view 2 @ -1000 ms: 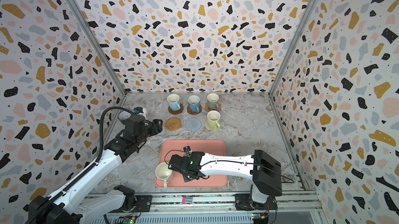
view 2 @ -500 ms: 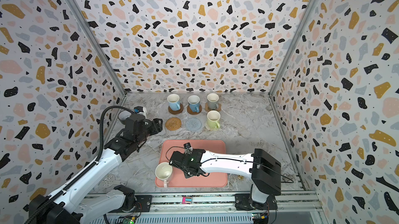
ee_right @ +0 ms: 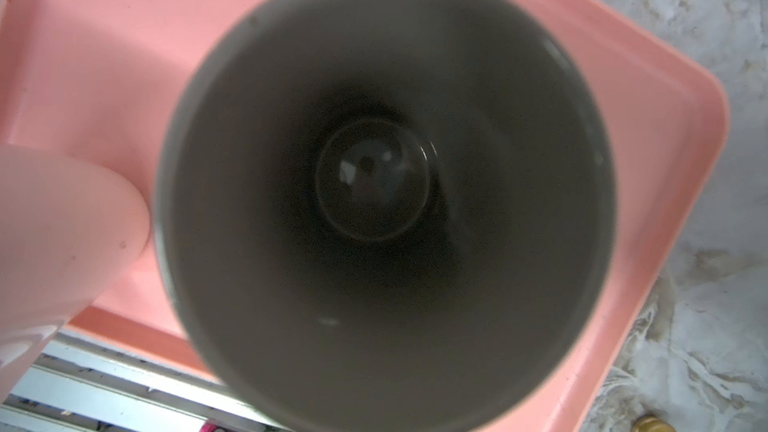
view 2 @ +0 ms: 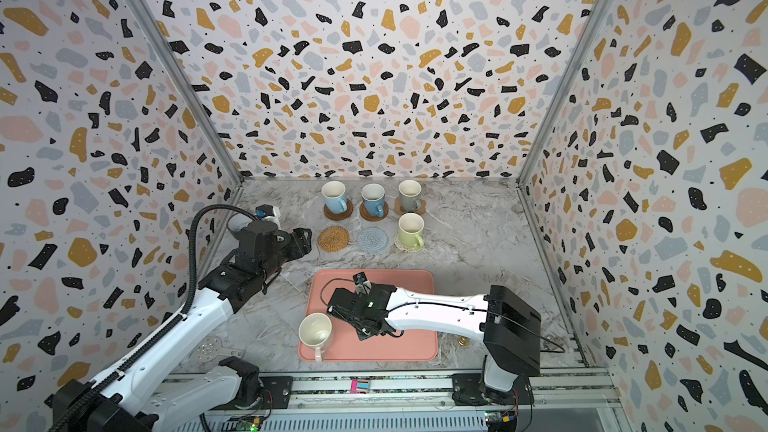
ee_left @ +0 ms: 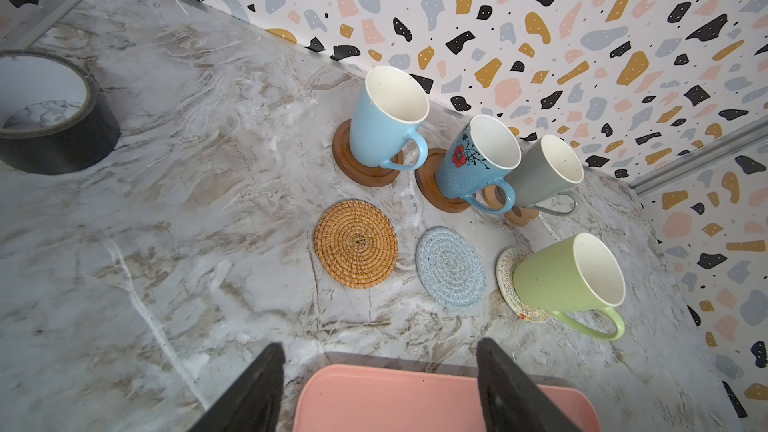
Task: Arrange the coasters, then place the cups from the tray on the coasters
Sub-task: 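Lift the dark grey mug off the tray with the right gripper, then carry the dark grey mug toward the light-blue woven coaster with the right gripper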
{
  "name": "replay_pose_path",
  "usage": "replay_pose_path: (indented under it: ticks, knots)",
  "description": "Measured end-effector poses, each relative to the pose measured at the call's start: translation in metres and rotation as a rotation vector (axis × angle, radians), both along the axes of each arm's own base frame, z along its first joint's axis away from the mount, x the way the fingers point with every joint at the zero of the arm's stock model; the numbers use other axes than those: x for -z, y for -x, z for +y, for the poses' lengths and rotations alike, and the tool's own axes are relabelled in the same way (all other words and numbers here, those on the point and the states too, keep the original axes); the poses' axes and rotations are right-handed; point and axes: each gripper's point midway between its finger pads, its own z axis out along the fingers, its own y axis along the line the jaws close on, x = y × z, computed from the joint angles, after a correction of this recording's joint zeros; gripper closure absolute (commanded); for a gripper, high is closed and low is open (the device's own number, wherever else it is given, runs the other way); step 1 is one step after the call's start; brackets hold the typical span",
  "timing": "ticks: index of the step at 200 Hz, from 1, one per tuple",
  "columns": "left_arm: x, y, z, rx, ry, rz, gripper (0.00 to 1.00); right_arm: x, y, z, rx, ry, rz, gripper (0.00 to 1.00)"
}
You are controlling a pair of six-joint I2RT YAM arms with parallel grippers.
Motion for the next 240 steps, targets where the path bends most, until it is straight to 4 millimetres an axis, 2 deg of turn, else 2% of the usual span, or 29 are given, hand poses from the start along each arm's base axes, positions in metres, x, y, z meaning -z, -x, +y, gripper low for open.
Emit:
replay_pose_path:
  ticks: [42, 110, 194, 240]
  knots:
    - [0.0, 0.002, 0.001, -0.004, -0.003, 0.002, 0.26, -0.006, -0.017, 0.0, -0.018, -0.004, -0.017, 0.91]
    - [-0.003, 0.003, 0.003, -0.009, -0.003, -0.005, 0.26, -0.014, -0.06, -0.005, -0.029, -0.027, -0.059, 0.92]
    - [-0.006, 0.005, 0.004, -0.01, -0.001, -0.012, 0.25, -0.04, -0.106, -0.001, -0.074, -0.085, -0.117, 0.92]
    - [-0.006, 0.006, 0.005, -0.01, -0.001, -0.012, 0.25, -0.036, -0.126, 0.005, -0.103, -0.081, -0.114, 0.92]
